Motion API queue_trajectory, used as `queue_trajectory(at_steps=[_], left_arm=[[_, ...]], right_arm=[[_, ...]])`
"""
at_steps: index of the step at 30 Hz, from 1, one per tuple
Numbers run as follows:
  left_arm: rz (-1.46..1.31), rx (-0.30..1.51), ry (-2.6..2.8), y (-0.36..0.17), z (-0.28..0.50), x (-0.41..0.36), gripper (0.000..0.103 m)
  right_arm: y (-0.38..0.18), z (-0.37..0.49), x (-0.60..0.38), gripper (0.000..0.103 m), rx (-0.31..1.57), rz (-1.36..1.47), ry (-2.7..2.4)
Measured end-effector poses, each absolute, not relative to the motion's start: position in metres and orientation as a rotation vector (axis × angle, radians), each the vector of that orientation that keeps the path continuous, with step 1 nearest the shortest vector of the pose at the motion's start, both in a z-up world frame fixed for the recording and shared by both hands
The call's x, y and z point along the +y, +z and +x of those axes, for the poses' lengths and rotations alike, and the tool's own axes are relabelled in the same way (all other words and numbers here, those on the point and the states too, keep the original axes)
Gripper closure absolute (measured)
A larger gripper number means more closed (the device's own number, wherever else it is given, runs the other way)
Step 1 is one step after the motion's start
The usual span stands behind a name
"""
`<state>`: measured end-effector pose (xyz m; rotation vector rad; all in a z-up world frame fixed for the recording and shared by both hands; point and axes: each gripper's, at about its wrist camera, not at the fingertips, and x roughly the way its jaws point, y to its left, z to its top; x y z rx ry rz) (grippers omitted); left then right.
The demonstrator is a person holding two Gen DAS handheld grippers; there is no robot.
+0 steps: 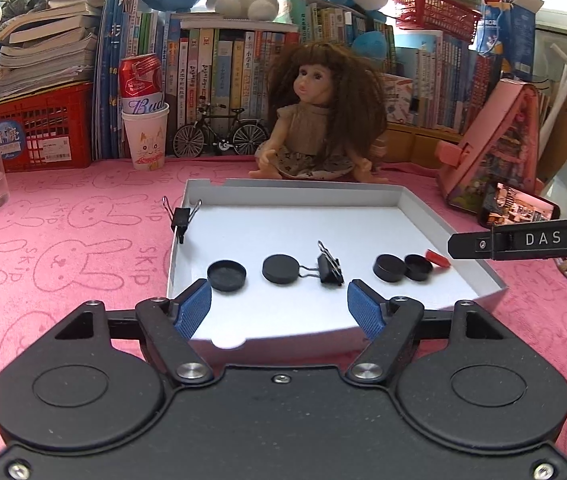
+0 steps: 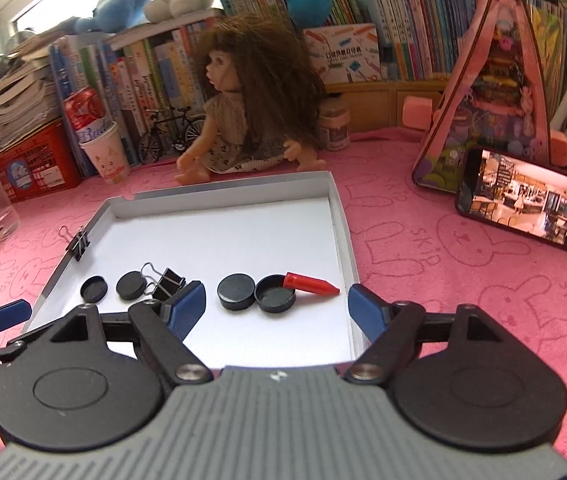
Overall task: Organize rigid objects
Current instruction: 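Withdraw both grippers from the tray toward the remaining items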
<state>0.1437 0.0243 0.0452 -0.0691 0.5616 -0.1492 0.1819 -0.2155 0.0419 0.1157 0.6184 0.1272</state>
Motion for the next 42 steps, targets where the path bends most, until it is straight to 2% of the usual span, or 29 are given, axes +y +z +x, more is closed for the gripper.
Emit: queue_trajectory(at_steps=[17, 42], left_arm=[[-0.051, 0.516, -0.195, 0.038, 0.068, 0.013, 0.028], [0.017, 0.482, -0.213, 0.001, 0.010, -0.006, 0.028]], right_arm=[[0.015, 0.095, -0.202, 0.009, 0.420, -0.009, 0.151], [-0.027, 0.035, -0.204, 0.005, 0.321, 0.007, 0.113]])
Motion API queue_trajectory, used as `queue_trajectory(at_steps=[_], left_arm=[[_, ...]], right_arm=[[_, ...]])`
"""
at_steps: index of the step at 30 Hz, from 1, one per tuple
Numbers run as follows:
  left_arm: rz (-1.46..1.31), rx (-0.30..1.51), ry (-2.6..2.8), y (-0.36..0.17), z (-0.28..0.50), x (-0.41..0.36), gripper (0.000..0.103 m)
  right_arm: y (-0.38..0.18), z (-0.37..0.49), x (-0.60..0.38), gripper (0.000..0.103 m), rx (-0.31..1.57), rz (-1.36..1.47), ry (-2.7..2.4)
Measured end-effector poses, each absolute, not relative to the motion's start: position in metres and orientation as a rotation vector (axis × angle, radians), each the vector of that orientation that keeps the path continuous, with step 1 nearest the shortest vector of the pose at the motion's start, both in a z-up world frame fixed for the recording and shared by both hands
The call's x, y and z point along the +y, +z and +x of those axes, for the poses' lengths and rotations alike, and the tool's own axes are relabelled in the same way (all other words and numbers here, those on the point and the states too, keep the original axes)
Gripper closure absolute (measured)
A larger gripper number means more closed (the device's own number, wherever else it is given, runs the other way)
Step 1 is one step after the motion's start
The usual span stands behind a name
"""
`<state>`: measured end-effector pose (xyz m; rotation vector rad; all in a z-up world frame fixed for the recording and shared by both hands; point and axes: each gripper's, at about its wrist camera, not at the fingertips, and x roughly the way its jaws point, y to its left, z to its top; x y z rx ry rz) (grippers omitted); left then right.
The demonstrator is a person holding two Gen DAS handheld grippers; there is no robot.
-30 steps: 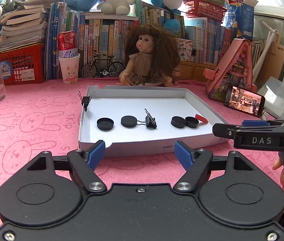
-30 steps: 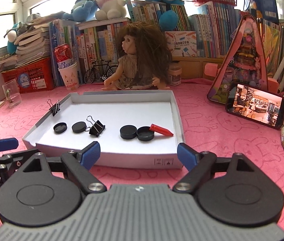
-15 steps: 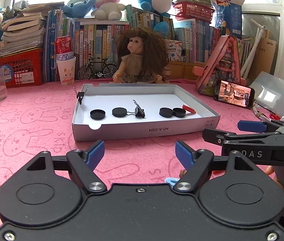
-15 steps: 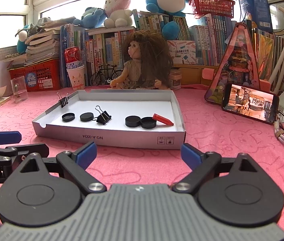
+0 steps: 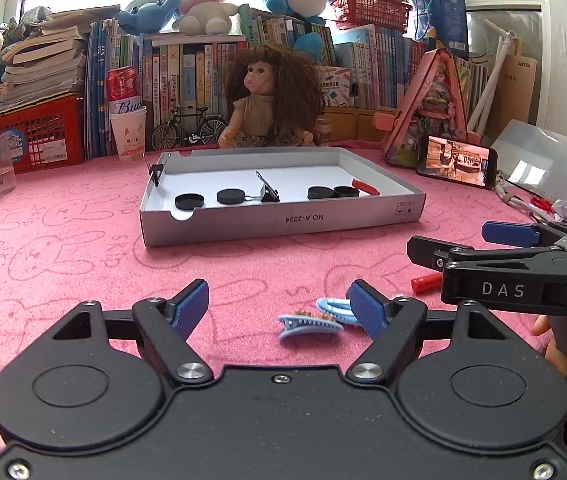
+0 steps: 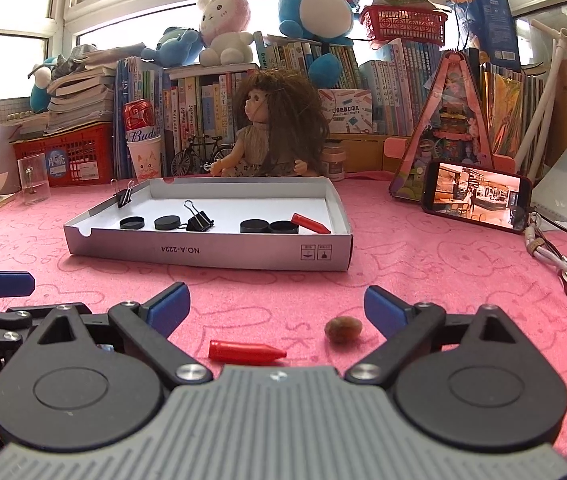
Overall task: Organize rigid objects
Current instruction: 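Grasp a blue hair clip with the left gripper while the right gripper grasps another red cap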
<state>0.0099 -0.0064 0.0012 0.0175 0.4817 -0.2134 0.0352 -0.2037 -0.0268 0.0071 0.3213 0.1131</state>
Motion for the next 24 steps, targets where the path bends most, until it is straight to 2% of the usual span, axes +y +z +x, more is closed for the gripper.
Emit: queue_trajectory(at_steps=[12, 18, 24], left_arm=[[0.007, 0.514, -0.248, -0.010, 0.006, -0.007, 0.051], [-0.003, 0.513, -0.258, -0.011, 0.005, -0.009, 0.057], [-0.016, 0.517, -0.258, -0.011, 0.004, -0.010, 0.058]], right_arm=[[-0.037, 0.025, -0.201, 0.006, 0.334, 0.026, 0.121], [-0.040, 0.023, -0.196, 0.012, 0.340, 0.005, 0.143], [-0.040, 0.021, -0.194, 0.019, 0.332, -0.001, 0.143]])
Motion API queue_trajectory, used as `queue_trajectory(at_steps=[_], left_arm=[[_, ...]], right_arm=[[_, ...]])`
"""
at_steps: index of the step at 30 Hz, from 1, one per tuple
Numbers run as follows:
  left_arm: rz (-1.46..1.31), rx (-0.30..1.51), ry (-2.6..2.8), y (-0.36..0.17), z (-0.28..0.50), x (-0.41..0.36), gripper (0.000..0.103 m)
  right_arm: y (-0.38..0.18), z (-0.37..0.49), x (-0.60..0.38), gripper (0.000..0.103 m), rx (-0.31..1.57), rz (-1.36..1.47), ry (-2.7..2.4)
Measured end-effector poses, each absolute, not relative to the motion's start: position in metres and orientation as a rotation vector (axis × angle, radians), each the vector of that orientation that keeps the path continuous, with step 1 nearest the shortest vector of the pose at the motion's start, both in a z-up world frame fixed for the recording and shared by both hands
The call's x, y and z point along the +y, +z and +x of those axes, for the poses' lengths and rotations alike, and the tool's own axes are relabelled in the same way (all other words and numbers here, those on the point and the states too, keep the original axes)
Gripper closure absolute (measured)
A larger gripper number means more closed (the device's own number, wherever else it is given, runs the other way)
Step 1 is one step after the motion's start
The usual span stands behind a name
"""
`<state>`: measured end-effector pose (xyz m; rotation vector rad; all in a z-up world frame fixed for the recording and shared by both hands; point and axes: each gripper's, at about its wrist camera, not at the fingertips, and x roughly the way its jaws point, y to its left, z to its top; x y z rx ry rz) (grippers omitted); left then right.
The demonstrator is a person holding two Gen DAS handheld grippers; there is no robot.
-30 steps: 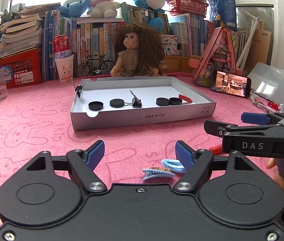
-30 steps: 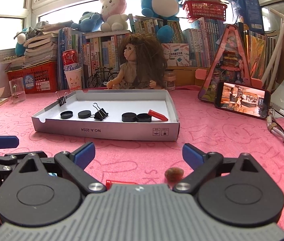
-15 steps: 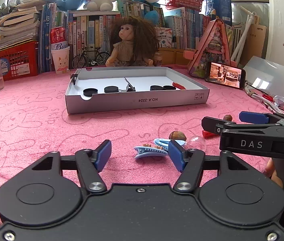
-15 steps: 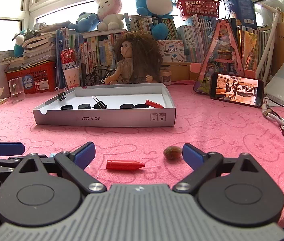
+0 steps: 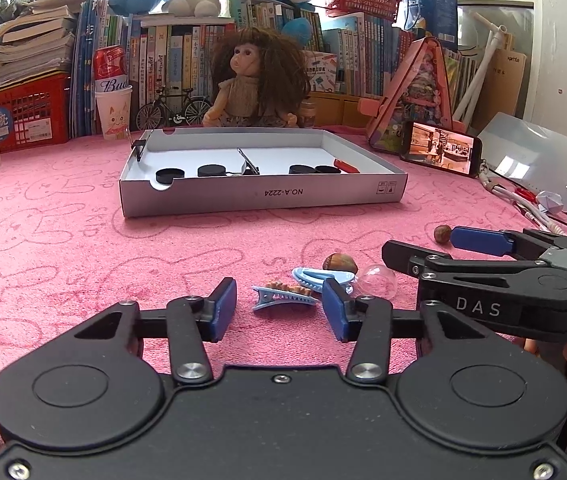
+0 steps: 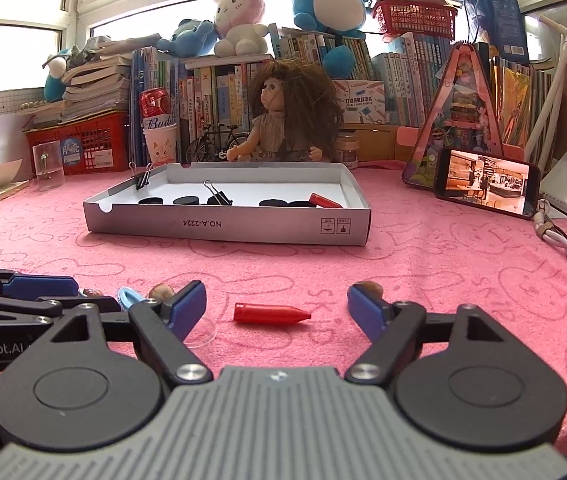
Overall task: Organize rigid objects
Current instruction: 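Grasp a blue hair clip with the left gripper while the right gripper grasps another red cap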
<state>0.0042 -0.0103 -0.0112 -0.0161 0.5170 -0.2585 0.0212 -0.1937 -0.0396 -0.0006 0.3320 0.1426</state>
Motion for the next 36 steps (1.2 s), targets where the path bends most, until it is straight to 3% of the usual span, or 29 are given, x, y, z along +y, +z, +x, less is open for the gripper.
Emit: queue_trajectory(at_steps=[8, 31, 36], left_arm=[[-0.005, 0.513, -0.217, -0.014, 0.003, -0.018, 0.058], [0.060, 0.488, -0.157, -0.019, -0.002, -0.035, 0.059], [0.054, 0.484, -0.156, -0.018, -0.003, -0.033, 0.067]], right_arm=[[-0.043, 0.023, -0.190, 0.028, 0.332, -0.025, 0.064], [-0.054, 0.020, -0.181, 0.023, 0.314, -0.047, 0.003], [-0.053, 0.019, -0.180, 0.036, 0.315, -0.028, 0.021]])
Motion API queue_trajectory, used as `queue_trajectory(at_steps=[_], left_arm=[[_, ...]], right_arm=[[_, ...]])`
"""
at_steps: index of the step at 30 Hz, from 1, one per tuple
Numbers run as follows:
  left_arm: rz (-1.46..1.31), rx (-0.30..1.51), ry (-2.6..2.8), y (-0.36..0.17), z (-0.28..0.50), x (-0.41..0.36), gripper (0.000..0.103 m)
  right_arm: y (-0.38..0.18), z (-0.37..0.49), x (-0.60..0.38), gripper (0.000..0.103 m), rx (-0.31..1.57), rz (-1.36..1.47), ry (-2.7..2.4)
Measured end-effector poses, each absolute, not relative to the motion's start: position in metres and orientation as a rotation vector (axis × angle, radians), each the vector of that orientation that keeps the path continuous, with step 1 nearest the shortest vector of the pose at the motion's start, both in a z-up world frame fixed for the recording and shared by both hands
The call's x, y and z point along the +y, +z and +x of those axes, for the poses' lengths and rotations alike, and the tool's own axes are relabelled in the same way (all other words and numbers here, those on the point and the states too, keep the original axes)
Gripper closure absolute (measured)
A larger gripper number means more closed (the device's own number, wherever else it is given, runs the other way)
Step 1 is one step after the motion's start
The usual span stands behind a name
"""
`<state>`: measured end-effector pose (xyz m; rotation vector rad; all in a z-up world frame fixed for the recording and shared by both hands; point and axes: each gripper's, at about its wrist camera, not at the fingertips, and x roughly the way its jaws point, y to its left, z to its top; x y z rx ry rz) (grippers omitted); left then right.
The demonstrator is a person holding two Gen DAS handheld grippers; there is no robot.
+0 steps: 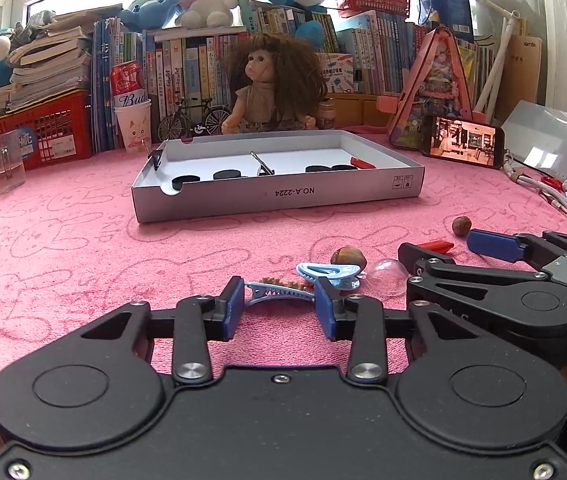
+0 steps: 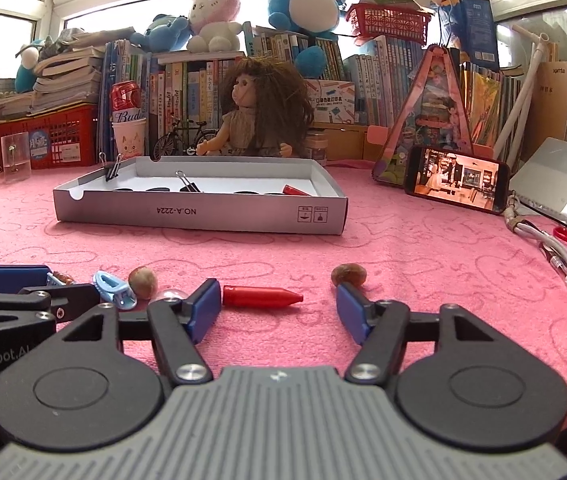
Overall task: Organize rigid objects
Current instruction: 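Grasp a blue hair clip with the left gripper while the right gripper grasps another red cap, then carry the blue hair clip and red cap over the white tray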
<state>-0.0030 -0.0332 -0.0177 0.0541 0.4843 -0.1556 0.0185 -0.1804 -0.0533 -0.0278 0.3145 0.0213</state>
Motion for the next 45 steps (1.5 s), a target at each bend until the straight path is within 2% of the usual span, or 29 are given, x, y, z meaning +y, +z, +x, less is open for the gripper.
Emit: queue_trajectory(at_steps=[2, 7, 26, 45], left_arm=[[0.044, 0.487, -0.155, -0.017, -0.003, -0.032, 0.067], [0.041, 0.486, -0.141, -0.016, -0.002, -0.030, 0.067], [-0.023, 0.469, -0.089, 0.005, 0.022, -0.015, 0.067], [-0.081, 0.436, -0.070, 0.046, 0.095, 0.014, 0.067]], right_arm=[[-0.053, 0.018, -0.179, 0.044, 0.313, -0.025, 0.031], [-0.050, 0.021, -0.180, 0.053, 0.320, -0.005, 0.047], [-0.033, 0.034, -0.186, 0.054, 0.280, 0.025, 0.049], [0.005, 0.088, -0.203, 0.054, 0.304, 0.089, 0.036]])
